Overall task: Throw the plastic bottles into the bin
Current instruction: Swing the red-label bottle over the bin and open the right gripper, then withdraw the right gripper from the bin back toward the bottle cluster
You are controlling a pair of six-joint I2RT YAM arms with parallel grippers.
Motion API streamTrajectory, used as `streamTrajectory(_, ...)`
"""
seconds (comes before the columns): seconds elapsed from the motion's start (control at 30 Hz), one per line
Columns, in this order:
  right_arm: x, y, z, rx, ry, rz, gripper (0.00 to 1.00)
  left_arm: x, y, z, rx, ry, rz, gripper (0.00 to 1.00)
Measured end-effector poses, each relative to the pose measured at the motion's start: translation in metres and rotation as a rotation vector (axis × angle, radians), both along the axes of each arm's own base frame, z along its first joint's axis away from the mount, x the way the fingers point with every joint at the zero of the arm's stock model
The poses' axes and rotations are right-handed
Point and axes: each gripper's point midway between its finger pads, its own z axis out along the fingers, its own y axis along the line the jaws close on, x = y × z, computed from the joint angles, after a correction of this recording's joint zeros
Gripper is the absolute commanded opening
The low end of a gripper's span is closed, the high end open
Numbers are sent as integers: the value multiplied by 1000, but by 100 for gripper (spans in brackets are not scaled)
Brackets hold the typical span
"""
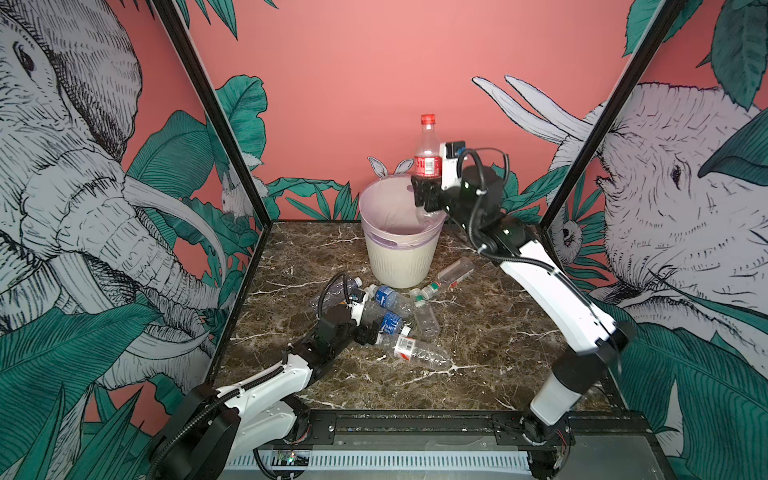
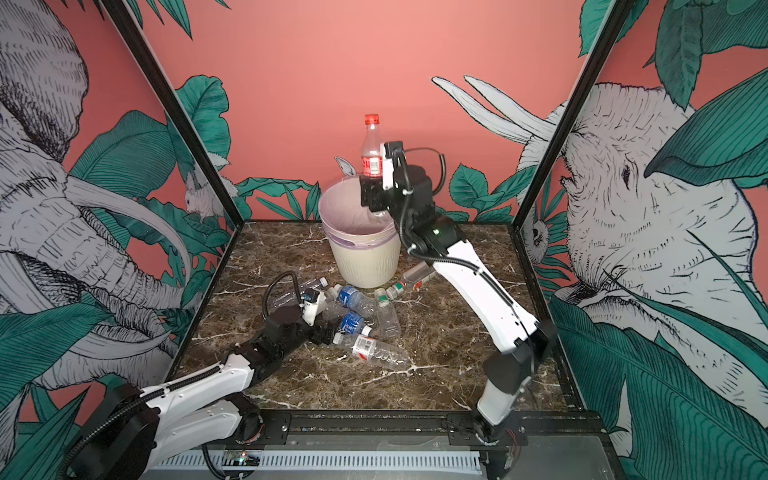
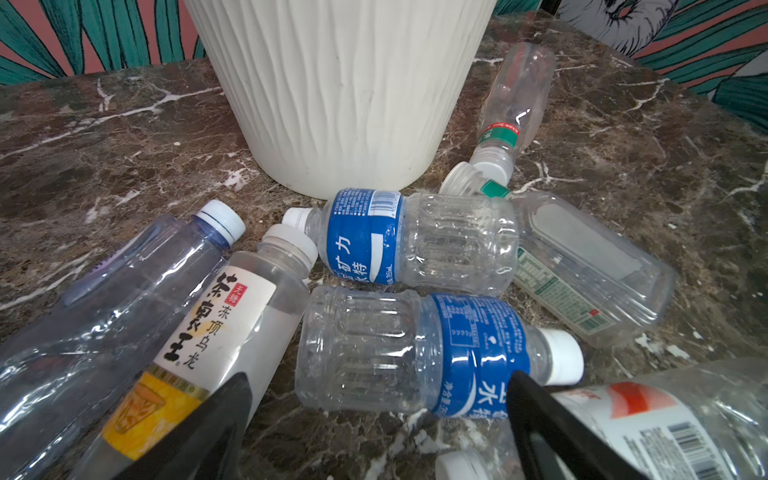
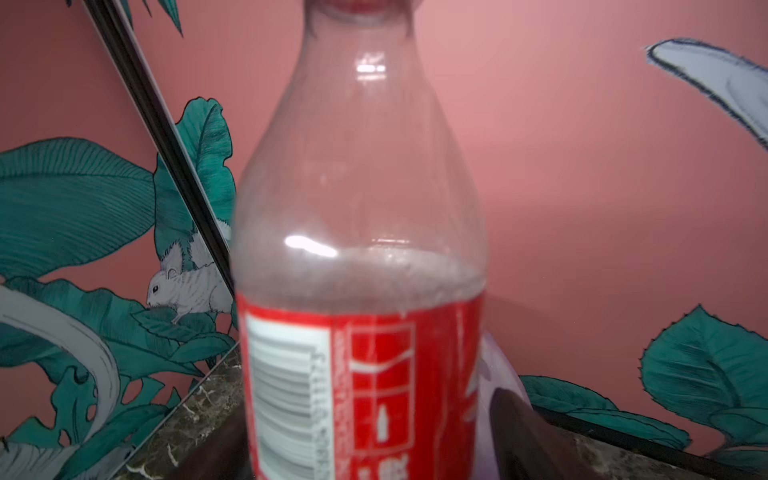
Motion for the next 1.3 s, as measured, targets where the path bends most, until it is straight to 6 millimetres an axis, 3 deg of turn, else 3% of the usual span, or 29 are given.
streamTrajectory(0.1, 36, 1, -12, -16, 37, -20, 99, 0, 1, 4, -3, -10, 6, 96)
streamTrajectory(0.2, 45, -6, -40, -63, 112, -34, 99, 0, 3, 5, -1, -16, 15, 97)
streamTrajectory(0.33, 18, -13, -53, -94, 157, -6, 99, 1, 4, 5, 3, -14, 19, 97)
streamTrajectory(0.6, -43, -51, 1, -37, 38, -4, 99, 1, 4, -2, 15, 4, 19, 98)
streamTrajectory(0.73, -56, -66, -2, -41, 25, -32, 99, 1, 4, -2, 16, 5, 20, 98)
streamTrajectory(0.87, -54, -75, -41, -82, 86, -63, 99, 1, 5, -2, 16, 5, 20, 98)
streamTrajectory(1.1, -56, -104, -127, -153, 238, -127, 99, 0, 5, -3, 14, 9, 22, 97)
streamTrajectory(1.3, -72, -125, -165, -153, 293, -158, 99, 0, 6, -5, 26, 20, 27, 97)
